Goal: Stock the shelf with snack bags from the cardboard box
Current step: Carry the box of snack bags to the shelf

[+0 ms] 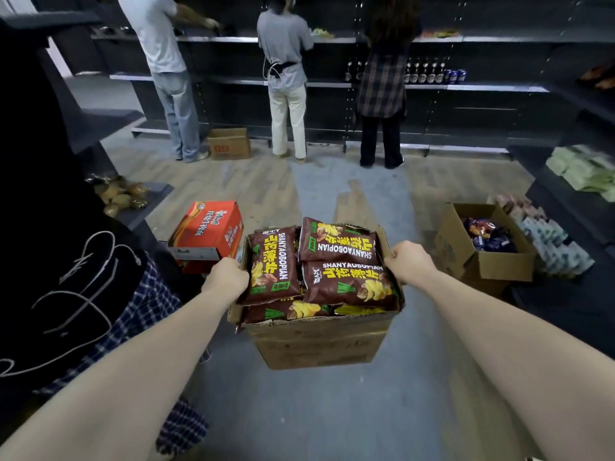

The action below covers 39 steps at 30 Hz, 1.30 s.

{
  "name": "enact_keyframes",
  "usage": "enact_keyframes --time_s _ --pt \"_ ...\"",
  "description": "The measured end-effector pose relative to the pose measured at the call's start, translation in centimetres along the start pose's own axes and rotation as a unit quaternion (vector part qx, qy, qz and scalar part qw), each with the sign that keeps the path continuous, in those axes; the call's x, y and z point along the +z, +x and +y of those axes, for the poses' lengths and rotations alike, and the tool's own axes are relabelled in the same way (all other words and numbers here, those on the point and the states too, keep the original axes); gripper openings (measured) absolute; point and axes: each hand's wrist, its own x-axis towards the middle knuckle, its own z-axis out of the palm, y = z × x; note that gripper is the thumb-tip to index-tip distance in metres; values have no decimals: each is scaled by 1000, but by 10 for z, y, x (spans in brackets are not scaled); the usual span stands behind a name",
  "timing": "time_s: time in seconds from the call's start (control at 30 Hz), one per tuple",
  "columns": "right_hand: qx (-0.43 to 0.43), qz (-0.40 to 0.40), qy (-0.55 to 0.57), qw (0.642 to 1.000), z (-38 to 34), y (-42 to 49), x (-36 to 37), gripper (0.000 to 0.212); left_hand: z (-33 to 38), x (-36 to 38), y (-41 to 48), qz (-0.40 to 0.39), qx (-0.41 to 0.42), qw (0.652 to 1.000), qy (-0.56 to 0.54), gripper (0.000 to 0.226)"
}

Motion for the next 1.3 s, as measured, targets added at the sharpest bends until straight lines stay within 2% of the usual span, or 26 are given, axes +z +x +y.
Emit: enact_keyframes --time_s 0.23,0.57,0.77,0.93,1.3 --pt "-14 -22 -7 1000 -23 80 0 28 32 -2 68 11 -31 999 28 22" --pt "-11 -43 -32 999 -79 227 6 25 76 -6 211 -4 -51 998 39 26" --pt "-17 -49 -26 998 -124 314 3 23 108 -26 294 13 -61 997 52 18" --pt "-54 -65 -55 995 -164 395 9 25 122 -31 365 29 -83 995 37 21" --pt "-193 -118 -95 970 -286 553 29 29 124 -59 476 79 -208 975 -20 23"
